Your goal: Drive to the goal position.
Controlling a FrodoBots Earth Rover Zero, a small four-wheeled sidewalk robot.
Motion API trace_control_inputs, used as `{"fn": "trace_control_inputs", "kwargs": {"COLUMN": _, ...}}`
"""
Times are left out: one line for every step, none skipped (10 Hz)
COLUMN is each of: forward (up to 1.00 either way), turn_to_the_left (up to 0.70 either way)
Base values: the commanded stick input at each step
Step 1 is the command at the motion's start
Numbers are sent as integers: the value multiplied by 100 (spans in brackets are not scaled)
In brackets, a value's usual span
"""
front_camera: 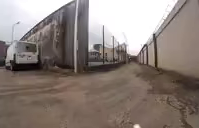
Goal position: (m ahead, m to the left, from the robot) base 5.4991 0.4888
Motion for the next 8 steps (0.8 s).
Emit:
{"fn": "trace_control_inputs", "kwargs": {"forward": 70, "turn_to_the_left": -35}}
{"fn": "trace_control_inputs", "kwargs": {"forward": 70, "turn_to_the_left": -35}}
{"fn": "trace_control_inputs", "kwargs": {"forward": 70, "turn_to_the_left": -35}}
{"fn": "trace_control_inputs", "kwargs": {"forward": 70, "turn_to_the_left": -35}}
{"fn": "trace_control_inputs", "kwargs": {"forward": 70, "turn_to_the_left": -35}}
{"fn": "trace_control_inputs", "kwargs": {"forward": 70, "turn_to_the_left": -16}}
{"fn": "trace_control_inputs", "kwargs": {"forward": 70, "turn_to_the_left": 0}}
{"fn": "trace_control_inputs", "kwargs": {"forward": 70, "turn_to_the_left": 0}}
